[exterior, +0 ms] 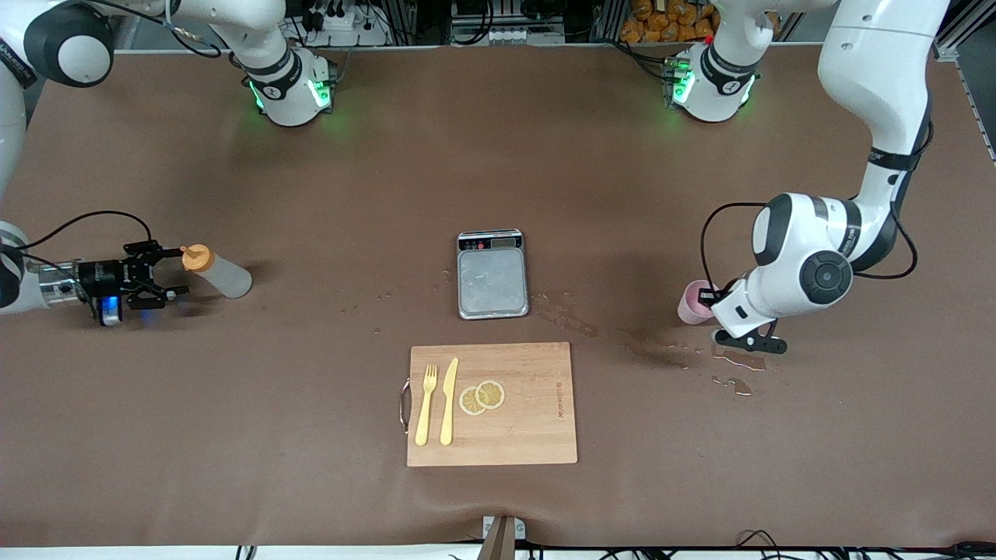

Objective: Add sauce to pink cup with both arms
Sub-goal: 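Grasp and lift the cup with the left gripper while the right gripper lifts the bottle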

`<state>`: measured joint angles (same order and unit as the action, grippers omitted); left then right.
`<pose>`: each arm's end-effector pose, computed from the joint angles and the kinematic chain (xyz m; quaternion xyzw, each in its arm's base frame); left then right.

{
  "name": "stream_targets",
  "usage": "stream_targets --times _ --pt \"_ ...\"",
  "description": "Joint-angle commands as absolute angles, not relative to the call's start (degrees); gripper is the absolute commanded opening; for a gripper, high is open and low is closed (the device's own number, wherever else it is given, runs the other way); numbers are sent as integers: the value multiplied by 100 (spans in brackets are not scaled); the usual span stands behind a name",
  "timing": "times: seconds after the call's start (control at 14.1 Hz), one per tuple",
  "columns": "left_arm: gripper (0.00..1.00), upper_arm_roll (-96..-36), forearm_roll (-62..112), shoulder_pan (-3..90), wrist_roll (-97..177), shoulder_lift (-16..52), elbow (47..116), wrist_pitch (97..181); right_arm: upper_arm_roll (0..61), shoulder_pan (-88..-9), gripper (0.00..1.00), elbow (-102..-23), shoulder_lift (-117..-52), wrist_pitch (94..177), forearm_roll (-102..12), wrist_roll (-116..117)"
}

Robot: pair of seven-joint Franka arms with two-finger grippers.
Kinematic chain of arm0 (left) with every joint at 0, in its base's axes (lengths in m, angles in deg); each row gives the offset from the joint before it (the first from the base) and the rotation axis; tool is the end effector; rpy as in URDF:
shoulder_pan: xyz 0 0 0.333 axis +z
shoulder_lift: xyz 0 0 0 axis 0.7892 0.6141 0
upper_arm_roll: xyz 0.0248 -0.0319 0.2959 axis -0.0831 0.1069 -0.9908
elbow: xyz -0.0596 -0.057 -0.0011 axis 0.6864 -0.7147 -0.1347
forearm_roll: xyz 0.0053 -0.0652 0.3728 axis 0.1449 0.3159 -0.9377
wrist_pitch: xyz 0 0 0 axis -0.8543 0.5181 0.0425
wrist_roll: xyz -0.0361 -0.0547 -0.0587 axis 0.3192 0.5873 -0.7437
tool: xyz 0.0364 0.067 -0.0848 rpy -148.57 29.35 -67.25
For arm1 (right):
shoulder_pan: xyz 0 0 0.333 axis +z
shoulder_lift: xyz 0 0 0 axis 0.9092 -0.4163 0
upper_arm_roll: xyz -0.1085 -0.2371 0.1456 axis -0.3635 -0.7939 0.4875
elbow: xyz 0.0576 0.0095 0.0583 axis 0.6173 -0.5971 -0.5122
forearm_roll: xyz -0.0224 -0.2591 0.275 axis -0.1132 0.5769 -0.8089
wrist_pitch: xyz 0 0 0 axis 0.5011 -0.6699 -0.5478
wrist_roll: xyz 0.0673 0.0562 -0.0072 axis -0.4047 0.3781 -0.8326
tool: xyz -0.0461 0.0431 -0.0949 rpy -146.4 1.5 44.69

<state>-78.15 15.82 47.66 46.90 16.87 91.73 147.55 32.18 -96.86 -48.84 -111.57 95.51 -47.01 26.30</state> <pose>0.5818 -0.1050 0.2458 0.9929 -0.0906 -0.0754 0.0157 0.5123 -0.2550 0.1374 -0.6875 0.4646 0.4324 0.3529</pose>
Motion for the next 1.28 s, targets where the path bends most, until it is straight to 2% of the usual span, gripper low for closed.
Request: stream_targets --times 0.0,0.14,0.5,0.57,0.64,0.85,0.92,1.21 --pt "0 -7733 1507 4772 4597 1209 9268 14554 3293 -9547 100 -4771 -11338 9446 -5039 2800" --pt "0 -7663 1516 4763 4361 1016 9251 14343 3284 -9397 100 -4849 -11347 9446 -5039 2800" --pt "0 -6654 1525 4746 2631 997 8996 14044 3285 -9291 100 -4903 -11409 9517 -5031 2739" --pt "0 -6391 1516 4737 2184 1015 8970 14043 3284 -9291 92 -4903 -11409 9517 -5031 2739" --pt "0 -6171 1516 4693 1814 1050 8908 14035 3284 -9291 89 -4903 -11400 9517 -5022 2739" --pt "0 -5993 1525 4177 829 1208 8654 14035 3284 -9309 46 -4973 -11417 9508 -5022 2660" --pt "0 -5993 1516 3948 504 1339 8540 14035 3284 -9309 42 -4973 -11417 9508 -5022 2660" --pt "0 -6002 1464 3183 -420 2164 7706 14043 3284 -9309 36 -4964 -11400 9455 -4995 2677"
